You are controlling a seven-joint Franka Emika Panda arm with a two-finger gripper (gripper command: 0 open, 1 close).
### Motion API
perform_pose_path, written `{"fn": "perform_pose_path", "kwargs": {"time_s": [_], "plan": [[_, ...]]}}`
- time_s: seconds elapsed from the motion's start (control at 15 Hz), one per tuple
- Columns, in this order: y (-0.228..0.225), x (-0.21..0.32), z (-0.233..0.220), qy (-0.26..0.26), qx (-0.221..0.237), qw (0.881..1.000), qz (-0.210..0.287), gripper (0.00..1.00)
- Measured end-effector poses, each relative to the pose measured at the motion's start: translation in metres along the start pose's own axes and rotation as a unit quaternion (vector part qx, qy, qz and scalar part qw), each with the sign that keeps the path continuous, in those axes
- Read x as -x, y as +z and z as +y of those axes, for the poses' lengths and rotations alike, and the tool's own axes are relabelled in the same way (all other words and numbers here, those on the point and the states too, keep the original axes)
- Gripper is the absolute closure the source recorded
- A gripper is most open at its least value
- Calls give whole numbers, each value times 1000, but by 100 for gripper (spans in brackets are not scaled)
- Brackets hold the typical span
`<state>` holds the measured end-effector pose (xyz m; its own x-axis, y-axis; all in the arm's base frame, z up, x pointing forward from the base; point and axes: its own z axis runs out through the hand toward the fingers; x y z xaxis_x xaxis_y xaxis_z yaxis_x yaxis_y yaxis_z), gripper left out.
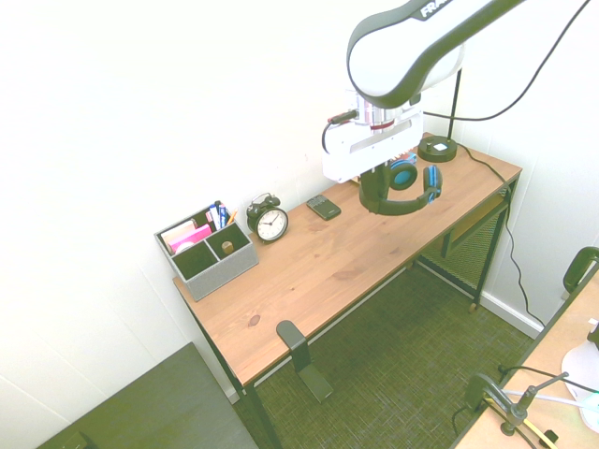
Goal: Hang the headphone
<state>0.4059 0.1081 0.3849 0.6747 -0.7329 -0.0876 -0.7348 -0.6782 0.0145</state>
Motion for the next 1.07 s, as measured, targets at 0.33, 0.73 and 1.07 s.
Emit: {"fn": "perform_pose_path", "kwargs": {"time_s": [0.33,0.73,1.07], "plan": [[63,149,-26,40,-15,999,18,100],[172,186,-78,46,-58,997,18,100],[257,176,-117,51,-37,998,-2,100]]}}
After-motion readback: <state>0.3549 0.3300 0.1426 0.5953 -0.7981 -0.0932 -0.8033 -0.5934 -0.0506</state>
